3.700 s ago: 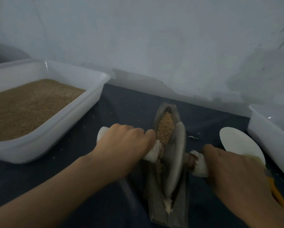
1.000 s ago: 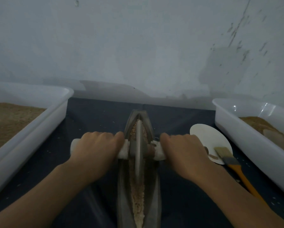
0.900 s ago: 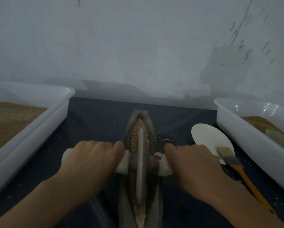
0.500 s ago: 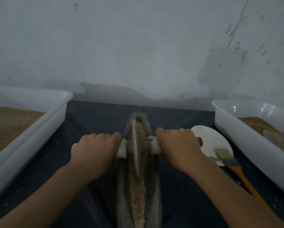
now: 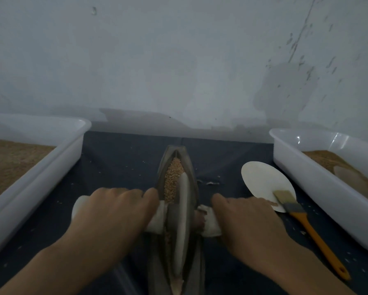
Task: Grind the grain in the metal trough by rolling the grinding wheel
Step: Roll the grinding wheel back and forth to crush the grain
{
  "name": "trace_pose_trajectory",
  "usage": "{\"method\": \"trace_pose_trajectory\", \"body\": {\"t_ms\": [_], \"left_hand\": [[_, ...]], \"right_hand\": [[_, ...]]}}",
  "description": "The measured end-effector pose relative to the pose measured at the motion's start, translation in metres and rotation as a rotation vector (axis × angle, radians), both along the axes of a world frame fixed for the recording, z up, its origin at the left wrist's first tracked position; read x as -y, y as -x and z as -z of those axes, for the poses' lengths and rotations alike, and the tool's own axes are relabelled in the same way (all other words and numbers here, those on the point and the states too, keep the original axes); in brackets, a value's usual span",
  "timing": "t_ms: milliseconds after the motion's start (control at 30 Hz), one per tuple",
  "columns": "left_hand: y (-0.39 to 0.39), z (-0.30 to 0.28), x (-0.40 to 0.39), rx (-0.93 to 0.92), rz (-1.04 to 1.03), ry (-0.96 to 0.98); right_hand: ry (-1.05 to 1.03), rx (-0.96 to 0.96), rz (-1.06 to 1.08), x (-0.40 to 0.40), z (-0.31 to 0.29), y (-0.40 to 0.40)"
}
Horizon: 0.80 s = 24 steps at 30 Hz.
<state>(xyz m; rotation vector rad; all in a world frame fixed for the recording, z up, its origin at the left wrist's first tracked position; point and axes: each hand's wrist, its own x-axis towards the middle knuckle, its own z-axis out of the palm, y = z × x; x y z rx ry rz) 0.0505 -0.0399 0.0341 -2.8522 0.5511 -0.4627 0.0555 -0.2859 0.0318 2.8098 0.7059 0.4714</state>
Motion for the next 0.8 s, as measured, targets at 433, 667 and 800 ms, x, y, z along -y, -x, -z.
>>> {"method": "trace_pose_trajectory", "body": {"t_ms": [433,667,800], "left_hand": [[-0.064,0.002,0.005,0.056,-0.079,0.036],[0.008,0.006,-0.010,-0.234,-0.077,0.205],[0.017,0.005,-0.009,-0.171,-0.096,0.158]], "right_hand": [[-0.071,0.052,0.062,-0.014,0.001,-0.075],[0.010,0.172,-0.109,-0.020,-0.022,-0.006],[0.024,0.143,-0.091,-0.022,-0.023,-0.003]]}}
